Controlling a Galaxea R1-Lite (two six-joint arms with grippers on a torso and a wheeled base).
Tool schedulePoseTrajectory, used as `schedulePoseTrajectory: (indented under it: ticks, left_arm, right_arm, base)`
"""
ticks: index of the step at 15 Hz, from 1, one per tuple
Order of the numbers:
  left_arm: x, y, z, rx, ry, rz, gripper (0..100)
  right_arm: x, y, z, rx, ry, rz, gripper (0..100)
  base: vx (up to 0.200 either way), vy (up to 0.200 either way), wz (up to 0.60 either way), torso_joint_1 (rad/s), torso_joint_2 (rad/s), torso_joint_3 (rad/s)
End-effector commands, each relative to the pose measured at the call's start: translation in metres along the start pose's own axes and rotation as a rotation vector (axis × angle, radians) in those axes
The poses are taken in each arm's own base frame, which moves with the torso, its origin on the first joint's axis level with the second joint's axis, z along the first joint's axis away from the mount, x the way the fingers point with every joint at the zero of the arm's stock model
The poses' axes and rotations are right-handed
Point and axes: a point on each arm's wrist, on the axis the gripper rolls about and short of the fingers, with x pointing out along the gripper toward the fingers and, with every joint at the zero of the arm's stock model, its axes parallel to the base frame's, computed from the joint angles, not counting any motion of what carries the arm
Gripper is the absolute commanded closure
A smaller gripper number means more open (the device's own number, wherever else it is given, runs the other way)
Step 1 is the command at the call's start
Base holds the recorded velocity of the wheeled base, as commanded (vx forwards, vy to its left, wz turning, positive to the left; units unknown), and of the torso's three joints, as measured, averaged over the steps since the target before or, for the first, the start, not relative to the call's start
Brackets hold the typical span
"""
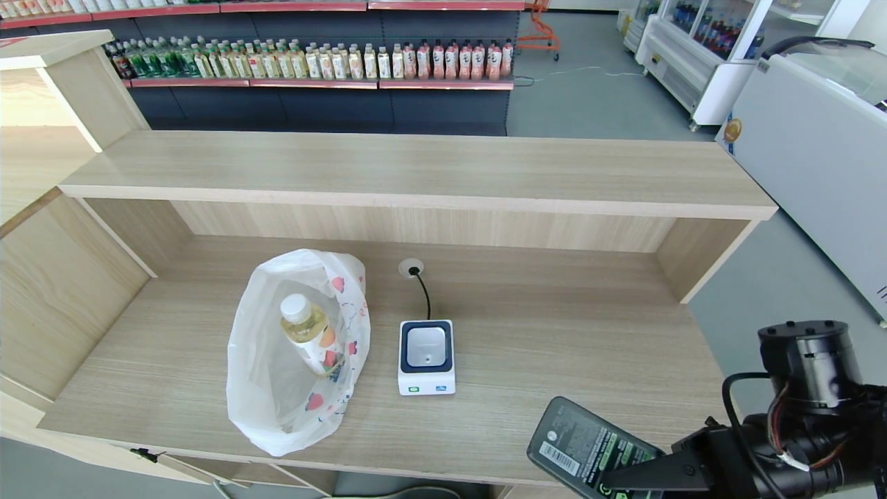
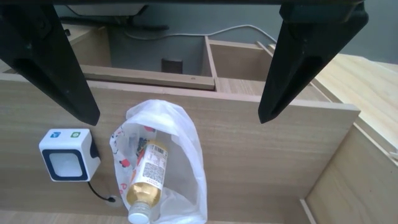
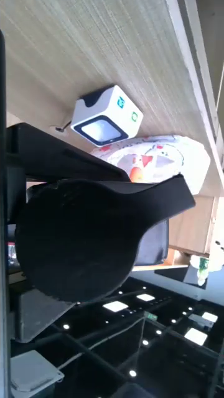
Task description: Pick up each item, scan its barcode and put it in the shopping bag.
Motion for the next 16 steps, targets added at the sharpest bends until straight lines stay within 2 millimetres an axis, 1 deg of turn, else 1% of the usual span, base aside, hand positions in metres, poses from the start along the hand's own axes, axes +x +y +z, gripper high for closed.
schedulePoseTrajectory:
  ticks: [1, 5, 8, 9, 11, 12, 13, 16]
  left_arm:
    - [0.0, 0.0, 0.0, 0.0, 0.0, 0.0, 0]
    - [0.0, 0.0, 0.0, 0.0, 0.0, 0.0, 0]
    - [0.0, 0.0, 0.0, 0.0, 0.0, 0.0, 0]
    - [0.0, 0.0, 0.0, 0.0, 0.0, 0.0, 0]
    - [0.0, 0.0, 0.0, 0.0, 0.0, 0.0, 0]
    - [0.0, 0.0, 0.0, 0.0, 0.0, 0.0, 0]
    - [0.0, 0.0, 0.0, 0.0, 0.0, 0.0, 0]
    - [0.0, 0.0, 0.0, 0.0, 0.001, 0.0, 0]
  right_arm:
    - [0.006, 0.003, 0.0, 0.001, -0.026, -0.007, 100]
    - [0.008, -0.005, -0.013, -0.111, 0.016, -0.038, 100]
    - [0.009, -0.009, -0.017, -0.175, 0.036, -0.057, 100]
    - [0.016, -0.013, -0.018, -0.214, 0.023, -0.083, 100]
    - [0.039, -0.011, -0.015, -0.219, -0.049, -0.125, 100]
    - [0.047, -0.013, -0.016, -0.232, -0.073, -0.143, 100]
    - [0.052, -0.014, -0.016, -0.236, -0.088, -0.153, 100]
    - [0.054, -0.01, -0.015, -0.228, -0.094, -0.149, 100]
  base:
    - [0.0, 0.0, 0.0, 0.0, 0.0, 0.0]
    - [0.0, 0.0, 0.0, 0.0, 0.0, 0.0]
    - [0.0, 0.0, 0.0, 0.0, 0.0, 0.0]
    - [0.0, 0.0, 0.0, 0.0, 0.0, 0.0]
    - [0.0, 0.0, 0.0, 0.0, 0.0, 0.0]
    - [0.0, 0.0, 0.0, 0.0, 0.0, 0.0]
    - [0.0, 0.0, 0.0, 0.0, 0.0, 0.0]
    - [0.0, 0.0, 0.0, 0.0, 0.0, 0.0]
